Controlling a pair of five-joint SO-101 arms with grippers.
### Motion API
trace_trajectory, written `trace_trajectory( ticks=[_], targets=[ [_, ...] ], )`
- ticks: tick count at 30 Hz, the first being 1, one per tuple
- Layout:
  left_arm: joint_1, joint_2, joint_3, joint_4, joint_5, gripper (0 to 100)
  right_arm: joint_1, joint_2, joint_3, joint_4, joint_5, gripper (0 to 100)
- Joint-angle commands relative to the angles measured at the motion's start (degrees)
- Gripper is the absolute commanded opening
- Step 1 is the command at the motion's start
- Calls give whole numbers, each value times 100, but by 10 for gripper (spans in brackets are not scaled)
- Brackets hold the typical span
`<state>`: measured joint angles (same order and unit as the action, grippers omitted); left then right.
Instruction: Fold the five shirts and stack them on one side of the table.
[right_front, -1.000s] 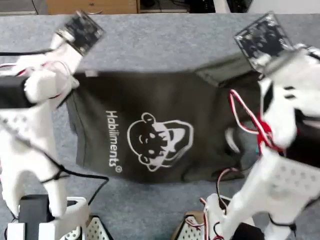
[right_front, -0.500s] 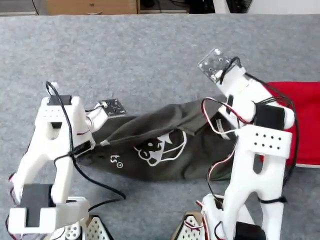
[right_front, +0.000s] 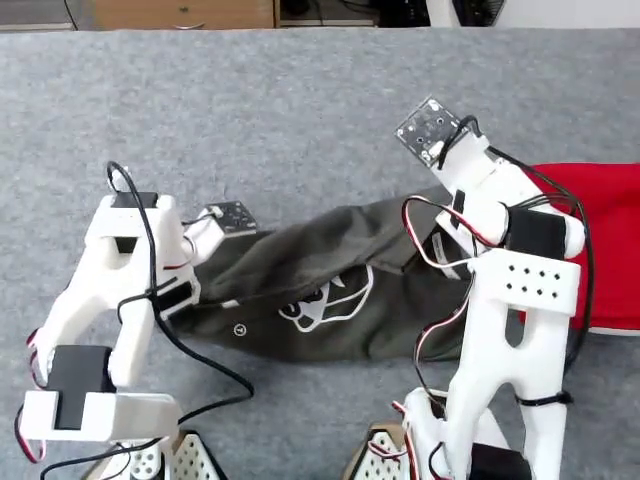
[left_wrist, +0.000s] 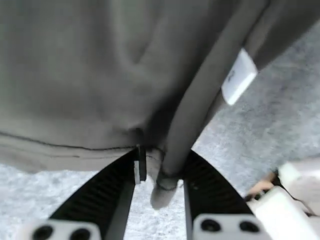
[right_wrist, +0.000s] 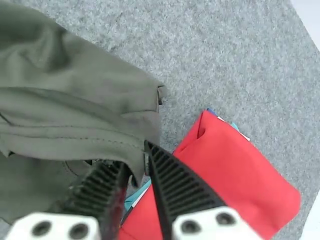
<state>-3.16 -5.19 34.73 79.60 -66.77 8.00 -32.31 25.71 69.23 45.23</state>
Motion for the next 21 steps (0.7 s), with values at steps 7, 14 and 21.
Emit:
trace_trajectory(
  ticks=[7, 14, 21],
  targets=[
    [281, -40, -79, 158, 299, 121, -57, -40, -22, -97, 9, 2],
    [264, -57, -202, 255, 308, 63, -48, -48, -57, -79, 9, 2],
    [229, -57, -1618, 1829, 299, 18, -48, -374, -330, -53, 0, 2]
  ],
)
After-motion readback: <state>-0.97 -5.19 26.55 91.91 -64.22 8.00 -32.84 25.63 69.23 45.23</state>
